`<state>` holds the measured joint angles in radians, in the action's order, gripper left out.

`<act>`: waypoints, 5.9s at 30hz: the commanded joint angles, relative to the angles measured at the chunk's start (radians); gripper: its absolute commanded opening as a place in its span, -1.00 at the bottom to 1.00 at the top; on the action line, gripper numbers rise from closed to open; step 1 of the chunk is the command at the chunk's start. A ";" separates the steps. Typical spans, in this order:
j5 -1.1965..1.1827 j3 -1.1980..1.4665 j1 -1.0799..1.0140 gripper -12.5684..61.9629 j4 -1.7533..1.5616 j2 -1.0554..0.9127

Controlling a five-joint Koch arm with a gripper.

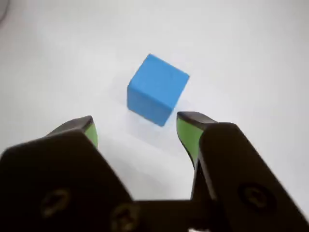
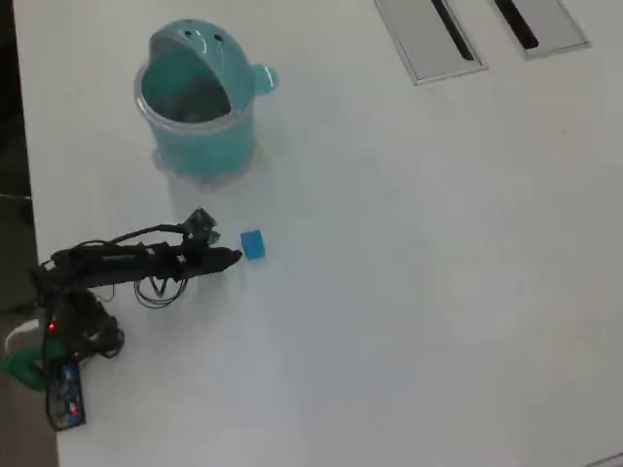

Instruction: Grasp RGB lego blocks and put them in the bin one by one.

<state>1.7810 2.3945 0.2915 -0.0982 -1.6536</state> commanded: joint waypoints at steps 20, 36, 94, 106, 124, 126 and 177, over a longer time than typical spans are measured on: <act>-0.075 -0.279 -0.015 0.13 -0.164 0.304; -0.087 -0.318 0.044 -0.27 -0.202 0.339; -0.394 -0.190 0.480 -0.35 -0.044 -0.407; -0.383 -0.531 0.624 -0.35 0.061 -0.310; -0.250 -1.272 0.701 -0.35 0.064 0.353; -0.249 -1.335 0.690 -0.34 0.064 0.396; -0.396 -0.419 0.314 0.23 -0.104 -0.489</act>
<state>1.3959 2.0187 0.6090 -0.1304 -2.1200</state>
